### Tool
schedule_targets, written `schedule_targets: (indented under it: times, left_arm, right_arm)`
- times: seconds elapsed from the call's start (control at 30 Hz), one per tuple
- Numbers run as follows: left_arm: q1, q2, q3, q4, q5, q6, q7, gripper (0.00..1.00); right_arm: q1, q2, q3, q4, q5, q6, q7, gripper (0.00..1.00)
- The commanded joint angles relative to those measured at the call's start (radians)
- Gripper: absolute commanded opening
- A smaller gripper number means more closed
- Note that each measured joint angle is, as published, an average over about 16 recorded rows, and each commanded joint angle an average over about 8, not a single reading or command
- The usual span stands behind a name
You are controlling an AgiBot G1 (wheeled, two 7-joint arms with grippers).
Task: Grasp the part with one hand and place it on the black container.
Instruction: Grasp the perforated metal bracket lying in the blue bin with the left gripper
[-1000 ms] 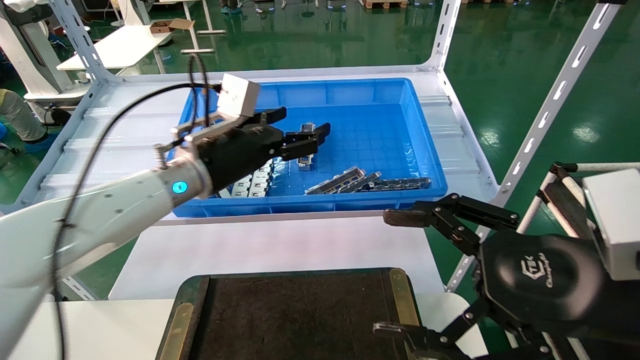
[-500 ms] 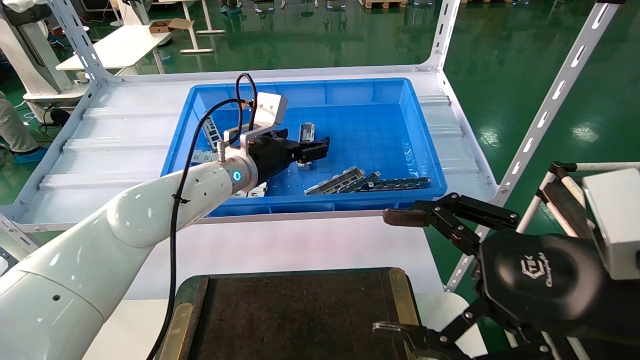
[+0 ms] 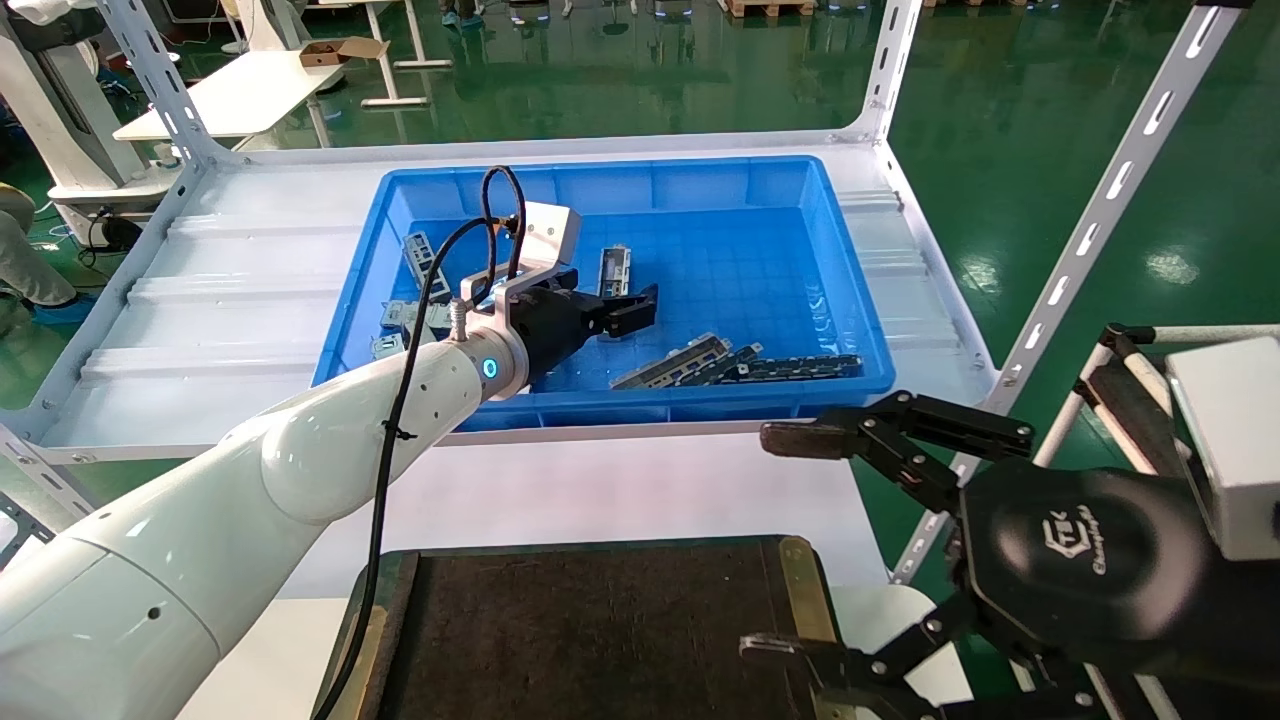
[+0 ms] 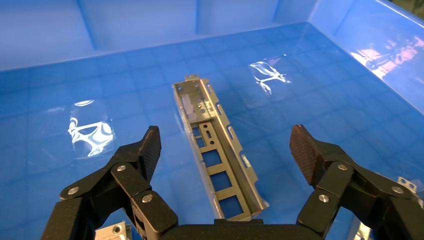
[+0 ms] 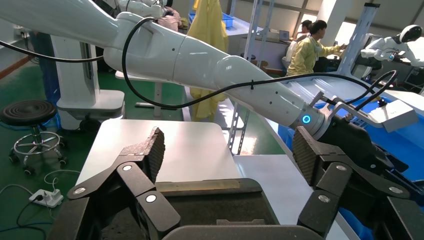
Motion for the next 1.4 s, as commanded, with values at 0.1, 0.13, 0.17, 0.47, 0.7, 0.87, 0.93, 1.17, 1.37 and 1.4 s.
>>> schedule_targets:
  times: [0.1, 0.13, 0.17, 0.47, 0.7, 0.87, 0.93, 1.17, 1.37, 1.4]
  left_arm:
    - [-0.01, 0.0, 0.056, 0.013, -0.014, -0.026, -0.044, 0.0]
    - [-0.012, 0.0, 0.069, 0.015, -0.017, -0.03, -0.054, 0.0]
    - [-0.014, 0.0, 0.081, 0.017, -0.02, -0.034, -0.063, 0.0]
    - [-0.033, 0.0, 0.178, 0.033, -0.042, -0.067, -0.135, 0.0]
    - [-0.044, 0.0, 0.238, 0.044, -0.055, -0.088, -0.18, 0.0]
    - [-0.05, 0.0, 0.273, 0.053, -0.064, -0.103, -0.208, 0.0]
    - [-0.053, 0.0, 0.285, 0.056, -0.068, -0.112, -0.219, 0.0]
    - [-0.074, -0.003, 0.303, 0.044, -0.097, -0.167, -0.262, 0.0]
    - [-0.102, -0.015, 0.299, -0.013, -0.129, -0.213, -0.297, 0.0]
    - [-0.105, -0.021, 0.298, -0.03, -0.132, -0.217, -0.301, 0.0]
  right_arm:
    - [0.0, 0.0, 0.0, 0.0, 0.0, 0.0, 0.0, 0.0]
    - [0.0, 0.0, 0.0, 0.0, 0.0, 0.0, 0.0, 0.0]
    - [0.0, 0.0, 0.0, 0.0, 0.0, 0.0, 0.0, 0.0]
    - [0.0, 0.0, -0.001, 0.0, 0.0, 0.0, 0.0, 0.0]
    - [0.0, 0.0, -0.001, 0.0, 0.001, 0.0, 0.0, 0.0]
    - [0.0, 0.0, -0.001, 0.0, 0.001, 0.0, -0.001, 0.0]
    - [0.0, 0.0, -0.001, 0.0, 0.001, 0.0, -0.001, 0.0]
    - [0.0, 0.001, -0.001, 0.0, 0.001, 0.001, -0.001, 0.0]
    - [0.0, 0.001, -0.002, 0.0, 0.001, 0.001, -0.001, 0.0]
    - [0.0, 0.001, -0.002, 0.0, 0.001, 0.001, -0.001, 0.0]
